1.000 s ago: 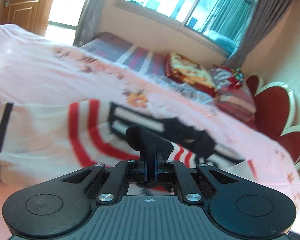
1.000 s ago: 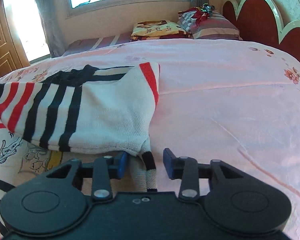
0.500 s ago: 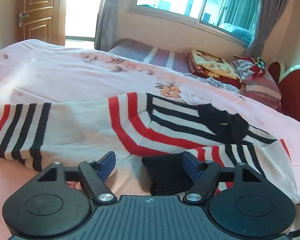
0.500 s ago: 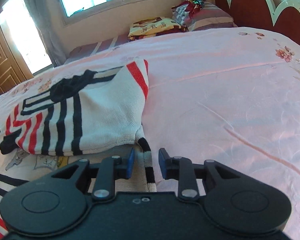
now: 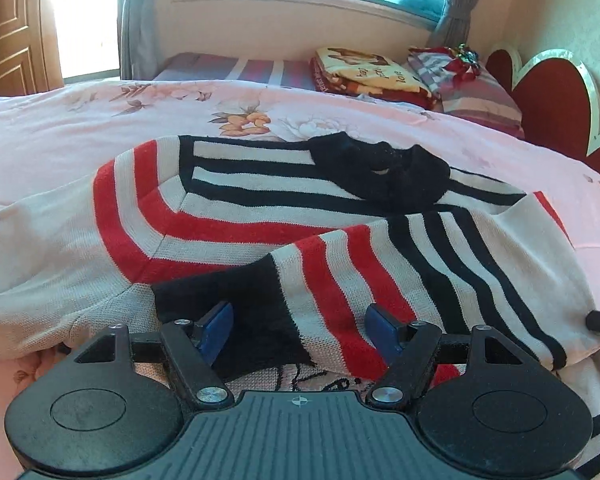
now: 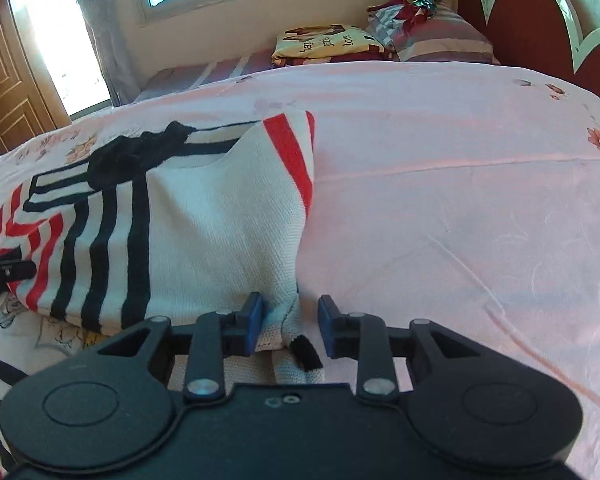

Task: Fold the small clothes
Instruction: 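Grasp the other black sleeve cuff with the left gripper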

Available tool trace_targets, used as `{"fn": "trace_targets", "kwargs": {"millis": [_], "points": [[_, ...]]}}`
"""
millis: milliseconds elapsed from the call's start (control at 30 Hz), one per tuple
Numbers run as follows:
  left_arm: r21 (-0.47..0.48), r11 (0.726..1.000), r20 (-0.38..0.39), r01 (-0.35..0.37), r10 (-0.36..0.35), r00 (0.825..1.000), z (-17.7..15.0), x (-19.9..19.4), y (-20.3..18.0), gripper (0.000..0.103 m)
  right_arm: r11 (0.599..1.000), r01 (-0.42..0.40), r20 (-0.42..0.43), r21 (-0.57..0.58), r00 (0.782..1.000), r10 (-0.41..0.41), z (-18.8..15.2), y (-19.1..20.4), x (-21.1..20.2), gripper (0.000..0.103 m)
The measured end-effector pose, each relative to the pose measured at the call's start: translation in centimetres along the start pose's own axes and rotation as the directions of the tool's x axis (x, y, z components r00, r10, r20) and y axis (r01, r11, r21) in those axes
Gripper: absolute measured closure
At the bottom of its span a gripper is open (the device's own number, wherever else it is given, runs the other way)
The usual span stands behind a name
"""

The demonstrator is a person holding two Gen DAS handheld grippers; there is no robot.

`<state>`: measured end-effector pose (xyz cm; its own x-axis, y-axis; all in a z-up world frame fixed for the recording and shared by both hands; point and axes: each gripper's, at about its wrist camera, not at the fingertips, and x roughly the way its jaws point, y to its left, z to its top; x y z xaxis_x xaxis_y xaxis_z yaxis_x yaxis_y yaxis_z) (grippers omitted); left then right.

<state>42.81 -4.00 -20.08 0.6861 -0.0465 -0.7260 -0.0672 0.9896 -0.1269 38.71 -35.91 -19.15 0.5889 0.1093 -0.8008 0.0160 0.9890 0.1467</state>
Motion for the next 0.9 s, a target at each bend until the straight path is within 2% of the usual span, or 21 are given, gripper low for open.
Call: {"fn": "trace_targets", "kwargs": {"millis": [33, 133, 200, 267, 333, 400, 467, 500, 600, 667, 700, 733, 767, 800, 833, 900], "points": [[-0.021, 1.0, 0.008, 0.006, -0.006, 1.0, 0.3, -0.2, 0.0, 0.03, 0.999, -0.027, 0.025, 0.018, 0.999, 0.026, 0.6, 0.0, -0.3, 0.074], [-0.03, 0.999, 0.012, 0.01, -0.01, 1.0, 1.1, 0.5, -0.4, 0.03, 0.998, -0.037, 0.061, 0.043, 0.998, 0.035, 3.2, -0.1, 1.1, 0.06], [-0.028, 1.0, 0.013, -0.006, 0.006, 1.0, 1.3, 1.5, -0.6, 0.03, 0.998, -0.016, 0.046, 0.059, 0.999, 0.013, 4.9, -0.6, 3.5, 0.06], [-0.016, 1.0, 0.014, -0.024, 0.024, 1.0, 1.2, 2.2, -0.7, 0.03, 0.991, -0.045, 0.027, 0.125, 0.999, 0.042, 6.3, -1.5, 5.6, 0.061], [-0.001, 0.999, 0.027, -0.04, 0.04, 0.999, 1.0, 2.5, -0.7, 0.03, 0.989, -0.051, 0.02, 0.136, 0.999, 0.048, 7.3, -1.7, 7.3, 0.06], [0.018, 0.998, 0.033, -0.053, 0.053, 0.998, 0.8, 2.5, -0.9, 0.03, 0.989, -0.064, 0.025, 0.131, 0.998, 0.061, 7.9, -1.4, 8.0, 0.066], [0.02, 0.998, 0.038, -0.056, 0.055, 0.998, 0.6, 2.4, -0.9, 0.03, 0.997, -0.027, 0.04, 0.078, 0.999, 0.024, 7.9, -0.9, 7.9, 0.075], [0.02, 0.998, 0.043, -0.055, 0.054, 0.998, 0.5, 2.4, -0.9, 0.03, 0.999, 0.015, 0.051, 0.047, 0.999, -0.017, 7.6, -1.1, 8.0, 0.075], [0.024, 0.997, 0.026, -0.067, 0.067, 0.997, 0.9, 2.3, -1.1, 0.03, 0.997, 0.006, 0.051, 0.08, 0.999, -0.01, 7.5, -1.9, 8.0, 0.073], [-0.008, 0.997, 0.011, -0.077, 0.077, 0.997, 1.4, 1.4, -1.1, 0.03, 0.998, 0.052, 0.061, 0.044, 0.997, -0.055, 7.7, -0.9, 7.2, 0.066], [-0.016, 0.997, 0.021, -0.077, 0.077, 0.997, 1.4, 0.9, -1.1, 0.03, 0.997, 0.065, 0.082, 0.029, 0.994, -0.068, 7.7, -0.5, 6.4, 0.065], [-0.015, 0.997, 0.027, -0.08, 0.08, 0.996, 1.3, 0.7, -1.1, 0.027, 0.998, 0.067, 0.104, 0.01, 0.992, -0.068, 7.5, 0.1, 5.6, 0.065], [-0.009, 0.996, 0.018, -0.085, 0.086, 0.996, 1.0, 0.9, -1.1, 0.012, 0.998, 0.06, 0.117, -0.015, 0.991, -0.058, 7.2, 0.8, 4.9, 0.064], [-0.005, 0.996, -0.001, -0.092, 0.092, 0.996, 0.7, 1.4, -1.1, 0.008, 0.998, 0.04, 0.113, -0.038, 0.993, -0.036, 6.7, 1.5, 4.5, 0.065], [0.001, 0.995, -0.019, -0.099, 0.099, 0.995, 0.4, 2.0, -1.1, 0.007, 0.998, 0.021, 0.113, -0.063, 0.994, -0.014, 6.3, 2.4, 4.2, 0.065], [0.034, 0.993, -0.005, -0.113, 0.113, 0.994, 0.2, 2.1, -1.4, 0.005, 0.99, 0.006, 0.107, -0.142, 0.994, 0.009, 5.2, 4.4, 4.2, 0.067]]}}
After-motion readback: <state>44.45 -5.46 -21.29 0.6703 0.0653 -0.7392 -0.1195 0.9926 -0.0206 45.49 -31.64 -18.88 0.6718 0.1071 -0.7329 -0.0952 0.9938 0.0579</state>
